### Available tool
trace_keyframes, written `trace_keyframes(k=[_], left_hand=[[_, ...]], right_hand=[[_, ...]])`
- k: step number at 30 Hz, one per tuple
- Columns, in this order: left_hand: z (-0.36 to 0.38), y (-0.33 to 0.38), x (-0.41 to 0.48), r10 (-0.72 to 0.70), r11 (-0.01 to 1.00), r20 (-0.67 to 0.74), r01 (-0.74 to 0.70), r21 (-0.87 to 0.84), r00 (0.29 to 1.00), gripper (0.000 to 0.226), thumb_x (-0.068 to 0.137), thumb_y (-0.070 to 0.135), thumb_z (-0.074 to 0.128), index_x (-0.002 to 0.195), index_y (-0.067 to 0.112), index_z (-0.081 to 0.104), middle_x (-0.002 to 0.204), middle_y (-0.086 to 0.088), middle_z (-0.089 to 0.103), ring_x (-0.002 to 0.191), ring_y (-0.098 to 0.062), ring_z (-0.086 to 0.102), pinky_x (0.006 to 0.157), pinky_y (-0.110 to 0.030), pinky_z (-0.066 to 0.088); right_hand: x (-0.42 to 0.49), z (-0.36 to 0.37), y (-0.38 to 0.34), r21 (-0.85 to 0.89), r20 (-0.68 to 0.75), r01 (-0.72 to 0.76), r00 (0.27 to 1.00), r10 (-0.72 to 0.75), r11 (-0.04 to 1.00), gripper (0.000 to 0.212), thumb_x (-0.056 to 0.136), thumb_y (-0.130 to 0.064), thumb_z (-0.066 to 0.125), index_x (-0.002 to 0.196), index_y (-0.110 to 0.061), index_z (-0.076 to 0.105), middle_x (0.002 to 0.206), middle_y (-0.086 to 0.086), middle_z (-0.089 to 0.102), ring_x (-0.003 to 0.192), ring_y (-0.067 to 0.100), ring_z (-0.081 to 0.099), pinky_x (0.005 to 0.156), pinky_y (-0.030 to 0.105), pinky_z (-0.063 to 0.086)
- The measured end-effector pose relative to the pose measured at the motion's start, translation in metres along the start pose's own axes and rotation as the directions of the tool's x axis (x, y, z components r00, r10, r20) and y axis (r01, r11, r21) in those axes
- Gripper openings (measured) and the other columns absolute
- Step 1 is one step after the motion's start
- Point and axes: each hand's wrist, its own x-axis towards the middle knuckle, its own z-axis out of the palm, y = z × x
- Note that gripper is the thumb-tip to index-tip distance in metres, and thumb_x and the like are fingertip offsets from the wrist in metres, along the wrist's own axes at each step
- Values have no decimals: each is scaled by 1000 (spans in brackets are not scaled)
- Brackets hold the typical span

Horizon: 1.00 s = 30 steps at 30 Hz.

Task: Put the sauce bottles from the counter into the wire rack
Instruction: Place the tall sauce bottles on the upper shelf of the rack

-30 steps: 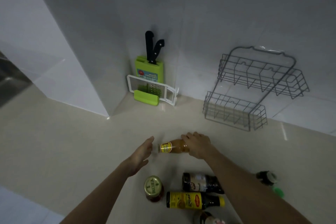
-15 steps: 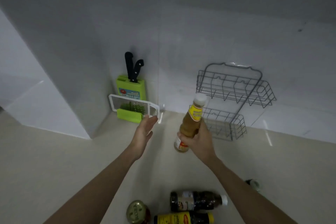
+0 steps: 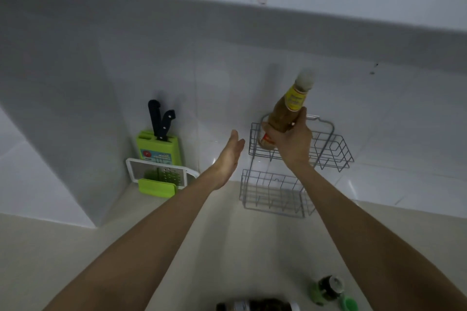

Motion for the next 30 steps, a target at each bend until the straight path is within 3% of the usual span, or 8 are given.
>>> trace_keyframes(k=[3, 10, 15, 22, 25, 28, 30], left_hand=[[10, -1, 2, -42, 999, 46, 43, -20, 998, 82, 89, 69, 3, 153, 18, 11, 162, 1, 10, 150, -14, 8, 123, -37, 1], [17, -7, 2, -34, 997, 81, 40, -72, 996, 81, 88, 69, -4, 153, 22, 7, 162, 2, 10, 150, -13, 6, 122, -39, 1], [19, -6, 1, -50, 998, 69, 52, -24, 996, 81, 87, 70, -5, 153, 23, 3, 163, 2, 5, 150, -15, 3, 122, -39, 1], [21, -4, -1, -52, 999, 50, 52, 6, 997, 80, 87, 69, -5, 153, 25, 4, 163, 3, 4, 150, -15, 2, 122, -41, 0], [21, 0, -6, -38, 998, 26, 36, 45, 999, 79, 88, 69, -5, 153, 25, 6, 163, 5, 5, 150, -15, 0, 122, -43, -1], [12, -6, -14, -20, 995, -23, 22, 99, 1000, 77, 91, 65, -2, 153, 23, 11, 162, 5, 12, 150, -14, 6, 121, -41, 1], [6, -17, -24, -25, 982, -107, 44, 182, 994, 72, 94, 62, 8, 152, 20, 17, 161, 2, 18, 149, -17, 14, 122, -42, 7]], right_hand=[[3, 12, 12, -72, 64, 12, 998, -8, 997, 59, 67, -42, 84, 103, -14, 47, 88, -3, 64, 75, 18, 63, 64, 25, 46], [10, 18, 18, -82, 267, 47, 963, -24, 995, 63, 67, -44, 83, 109, -15, 46, 96, -3, 65, 83, 18, 64, 74, 33, 55], [4, 24, 18, -136, 183, 16, 983, 10, 991, 72, 61, -57, 80, 107, -16, 43, 99, 5, 66, 85, 25, 65, 71, 38, 55], [4, 25, 18, -190, 211, -3, 976, 44, 982, 74, 67, -56, 78, 114, -14, 39, 103, 7, 66, 90, 30, 65, 71, 32, 48], [3, 22, 13, -150, 271, -50, 958, 90, 987, 75, 73, -64, 66, 121, -15, 35, 112, 8, 64, 99, 31, 65, 80, 38, 53], [-20, 12, 9, -106, 119, -1, 993, 14, 994, 66, 86, -56, 56, 133, -14, 36, 130, 10, 53, 118, 26, 50, 98, 38, 43], [-49, 1, 10, -72, -43, 84, 995, -87, 994, 47, 93, -36, 54, 131, -11, 42, 127, 9, 54, 114, 21, 50, 93, 30, 42]])
